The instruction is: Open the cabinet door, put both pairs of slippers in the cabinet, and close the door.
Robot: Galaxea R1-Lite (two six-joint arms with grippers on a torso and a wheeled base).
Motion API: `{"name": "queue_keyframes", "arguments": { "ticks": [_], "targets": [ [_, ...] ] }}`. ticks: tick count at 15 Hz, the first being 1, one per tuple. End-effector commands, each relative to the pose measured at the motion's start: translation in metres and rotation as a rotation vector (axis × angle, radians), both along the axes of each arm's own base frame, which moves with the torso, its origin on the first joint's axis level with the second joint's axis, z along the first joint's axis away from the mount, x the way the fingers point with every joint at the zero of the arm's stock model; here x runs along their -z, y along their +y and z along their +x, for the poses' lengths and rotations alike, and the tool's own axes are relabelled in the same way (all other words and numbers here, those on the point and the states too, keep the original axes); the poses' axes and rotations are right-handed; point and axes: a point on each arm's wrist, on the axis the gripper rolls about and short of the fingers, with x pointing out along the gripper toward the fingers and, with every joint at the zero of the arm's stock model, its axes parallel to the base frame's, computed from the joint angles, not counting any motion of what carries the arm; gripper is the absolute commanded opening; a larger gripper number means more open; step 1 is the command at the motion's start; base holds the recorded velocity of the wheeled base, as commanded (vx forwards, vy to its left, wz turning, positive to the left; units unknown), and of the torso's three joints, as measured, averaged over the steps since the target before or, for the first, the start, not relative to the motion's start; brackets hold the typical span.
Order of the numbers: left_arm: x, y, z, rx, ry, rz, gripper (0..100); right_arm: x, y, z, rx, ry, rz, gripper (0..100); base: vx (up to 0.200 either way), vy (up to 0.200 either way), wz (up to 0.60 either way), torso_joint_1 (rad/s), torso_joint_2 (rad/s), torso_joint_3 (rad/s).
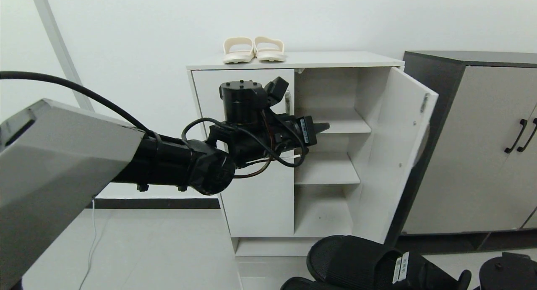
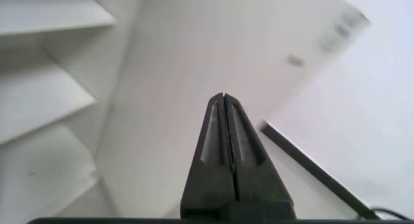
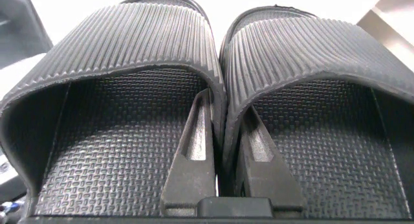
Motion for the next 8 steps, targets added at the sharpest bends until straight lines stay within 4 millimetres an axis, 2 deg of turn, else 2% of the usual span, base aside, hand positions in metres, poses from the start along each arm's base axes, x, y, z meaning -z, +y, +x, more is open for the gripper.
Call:
{"name": "queue_keyframes", "arguments": {
  "ticks": [1, 2, 4, 8],
  "targets": [
    [-0.011, 0.02, -0.007, -0.043, -0.018, -0.012, 0, 0.0, 0.001, 0.0, -0.001, -0.002, 0.005, 0, 0.0, 0.0, 0.0, 0.0, 0.0, 0.0],
    [-0.015, 0.035, -0.014, -0.066, -0.027, -0.02, 0, -0.001, 0.001, 0.002, 0.007, -0.005, 0.016, 0, 0.0, 0.0, 0.0, 0.0, 0.0, 0.0],
    [-0.022, 0.071, -0.041, -0.115, -0.029, -0.018, 0, -0.004, 0.0, 0.013, 0.056, -0.014, 0.036, 0, 0.0, 0.0, 0.0, 0.0, 0.0, 0.0],
    [-0.017, 0.14, -0.11, -0.227, -0.042, -0.009, 0, -0.003, 0.001, 0.02, 0.08, -0.015, 0.035, 0, 0.0, 0.0, 0.0, 0.0, 0.0, 0.0]
  ]
}}
